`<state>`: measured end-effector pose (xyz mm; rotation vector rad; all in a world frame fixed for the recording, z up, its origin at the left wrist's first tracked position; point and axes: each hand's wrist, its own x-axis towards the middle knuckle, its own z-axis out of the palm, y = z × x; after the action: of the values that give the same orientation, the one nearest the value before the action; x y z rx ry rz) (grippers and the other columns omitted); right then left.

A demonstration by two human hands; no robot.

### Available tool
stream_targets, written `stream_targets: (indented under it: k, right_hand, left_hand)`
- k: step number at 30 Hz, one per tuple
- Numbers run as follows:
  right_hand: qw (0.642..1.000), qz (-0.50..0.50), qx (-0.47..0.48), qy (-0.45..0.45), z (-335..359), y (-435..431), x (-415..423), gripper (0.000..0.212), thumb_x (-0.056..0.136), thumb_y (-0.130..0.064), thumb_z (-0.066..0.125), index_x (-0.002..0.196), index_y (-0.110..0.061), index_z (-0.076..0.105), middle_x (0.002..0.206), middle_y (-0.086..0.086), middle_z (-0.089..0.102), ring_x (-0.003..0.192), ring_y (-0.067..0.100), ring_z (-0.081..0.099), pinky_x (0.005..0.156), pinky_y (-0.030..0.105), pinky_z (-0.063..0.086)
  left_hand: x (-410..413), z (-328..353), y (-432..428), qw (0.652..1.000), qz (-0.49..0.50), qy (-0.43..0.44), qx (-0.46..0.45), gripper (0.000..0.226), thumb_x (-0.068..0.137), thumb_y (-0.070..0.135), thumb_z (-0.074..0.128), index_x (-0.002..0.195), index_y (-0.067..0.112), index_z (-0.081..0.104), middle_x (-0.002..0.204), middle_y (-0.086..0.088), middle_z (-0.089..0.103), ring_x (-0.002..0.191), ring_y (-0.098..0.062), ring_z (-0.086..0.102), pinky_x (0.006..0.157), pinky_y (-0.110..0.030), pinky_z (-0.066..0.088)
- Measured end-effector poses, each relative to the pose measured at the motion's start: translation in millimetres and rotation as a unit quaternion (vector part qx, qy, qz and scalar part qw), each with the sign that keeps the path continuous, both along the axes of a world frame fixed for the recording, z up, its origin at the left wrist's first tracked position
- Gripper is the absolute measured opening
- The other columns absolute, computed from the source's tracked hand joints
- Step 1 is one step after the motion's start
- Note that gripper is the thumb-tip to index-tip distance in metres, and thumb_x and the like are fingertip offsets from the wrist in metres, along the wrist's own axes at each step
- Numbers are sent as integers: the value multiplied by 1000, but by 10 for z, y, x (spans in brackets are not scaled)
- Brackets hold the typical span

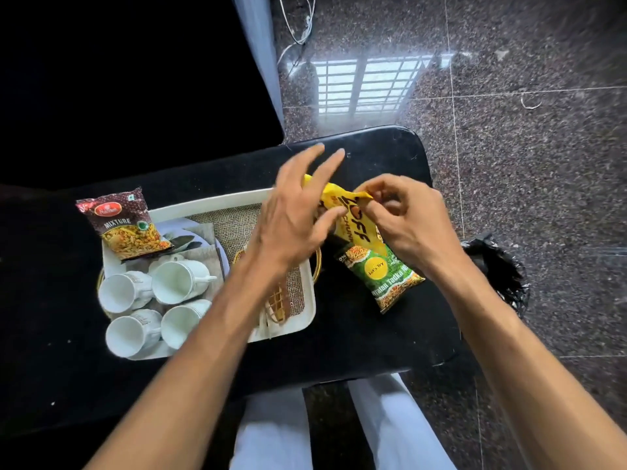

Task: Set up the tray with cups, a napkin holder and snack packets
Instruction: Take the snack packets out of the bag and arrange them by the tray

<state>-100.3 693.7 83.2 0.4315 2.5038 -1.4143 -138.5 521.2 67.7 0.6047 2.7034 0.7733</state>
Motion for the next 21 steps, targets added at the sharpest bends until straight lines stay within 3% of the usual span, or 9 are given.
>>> stream_targets:
  k: [3,6,9,11,14,18,21]
  right_hand:
    - [998,51,9,44,218,-55,-99,16,89,-10,70,99,-21,76,94,3,70,84,16,72,80,35,60]
    - [994,62,-6,89,410,-124,-138,15,90,-11,71,99,-22,76,92,2,72,84,14,72,78,31,60]
    - [988,8,-65,136,529,-206,-103,18,89,-17,74,103,-27,71,94,-13,72,89,0,71,77,15,57]
    - [984,-63,-76,148,508,-255,-43,24,86,-28,76,110,-28,68,105,-11,72,101,2,69,86,22,58]
    - [978,-142,-132,81,358,-392,42,41,83,-36,79,119,-23,67,118,-2,70,110,11,68,97,36,56]
    - [985,-68,-159,-2,194,-861,19,54,81,-38,81,129,-24,62,123,-5,69,106,1,69,88,21,57]
    - [987,-15,-162,-10,118,-1278,-101,51,84,-30,79,130,-21,61,122,-4,71,105,5,70,90,26,58]
  left_hand:
    - [-289,168,-228,996,-83,-12,4,54,86,23,79,137,17,64,143,-10,62,133,-26,57,113,-56,44]
    - [-380,287,-461,995,-81,-15,55,28,87,11,76,115,10,76,107,-8,78,98,-25,73,86,-48,59]
    - [-303,383,-666,995,-26,-3,96,22,90,18,71,110,10,76,100,-5,78,90,-19,74,80,-40,62]
    - [-218,403,-821,992,20,1,128,22,93,23,70,111,11,75,100,1,76,90,-12,73,81,-30,62]
    - [-105,382,-1084,974,119,-17,194,24,96,27,69,113,12,72,105,-1,77,95,-7,73,83,-24,60]
    - [42,311,-1371,931,247,-34,269,13,96,23,70,108,20,69,96,8,73,88,3,68,80,-15,53]
    - [93,227,-1559,900,311,-59,300,10,95,23,71,105,22,70,94,12,73,84,10,67,76,-10,52]
